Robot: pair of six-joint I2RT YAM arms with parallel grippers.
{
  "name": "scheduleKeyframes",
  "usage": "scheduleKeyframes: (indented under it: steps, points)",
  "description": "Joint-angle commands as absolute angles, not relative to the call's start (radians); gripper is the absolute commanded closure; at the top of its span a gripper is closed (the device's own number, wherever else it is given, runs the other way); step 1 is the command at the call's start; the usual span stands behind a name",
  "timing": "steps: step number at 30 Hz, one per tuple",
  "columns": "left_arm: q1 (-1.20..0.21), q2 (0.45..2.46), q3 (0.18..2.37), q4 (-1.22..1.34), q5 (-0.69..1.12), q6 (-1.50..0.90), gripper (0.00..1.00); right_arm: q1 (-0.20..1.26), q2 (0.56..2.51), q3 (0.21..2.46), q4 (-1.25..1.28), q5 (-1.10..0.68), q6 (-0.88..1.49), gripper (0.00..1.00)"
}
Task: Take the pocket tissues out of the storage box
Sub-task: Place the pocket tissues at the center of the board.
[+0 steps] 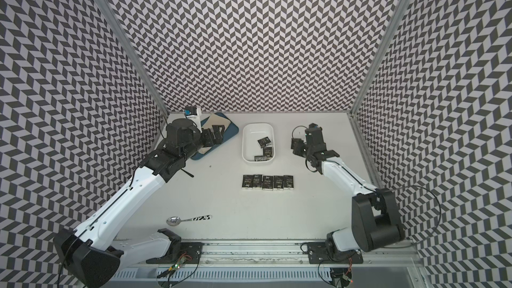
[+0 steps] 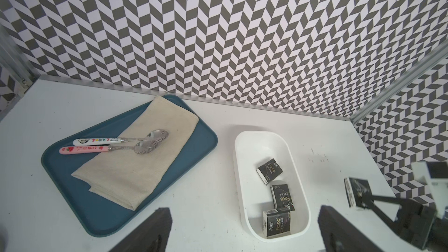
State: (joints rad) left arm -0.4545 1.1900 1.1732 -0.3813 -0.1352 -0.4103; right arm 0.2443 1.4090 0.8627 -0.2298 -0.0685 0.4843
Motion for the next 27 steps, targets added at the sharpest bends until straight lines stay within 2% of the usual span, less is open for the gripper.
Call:
scheduleKeyframes:
  steps: [1, 14, 15, 20, 24, 27]
  points:
    - [-0.453, 1.2, 1.197, -0.35, -0.102, -0.409, 0.01, 0.244, 1.321, 0.743, -0.273, -0.049, 0.467, 0.84]
    - [-0.456, 1.174, 1.178, -0.354, -0.104, -0.408, 0.01, 0.241, 1.295, 0.541, -0.224, -0.087, 0.504, 0.82]
    - [-0.456, 1.178, 1.18, -0.355, -0.104, -0.408, 0.01, 0.241, 1.293, 0.536, -0.221, -0.089, 0.505, 0.81]
    - [-0.456, 1.191, 1.181, -0.353, -0.1, -0.416, 0.01, 0.241, 1.283, 0.572, -0.254, -0.048, 0.495, 0.62]
    - [-0.456, 1.198, 1.182, -0.359, -0.1, -0.417, 0.01, 0.239, 1.274, 0.611, -0.272, -0.006, 0.497, 0.55]
    - [-0.457, 1.193, 1.193, -0.37, -0.111, -0.413, 0.01, 0.232, 1.299, 0.621, -0.264, -0.004, 0.497, 0.53]
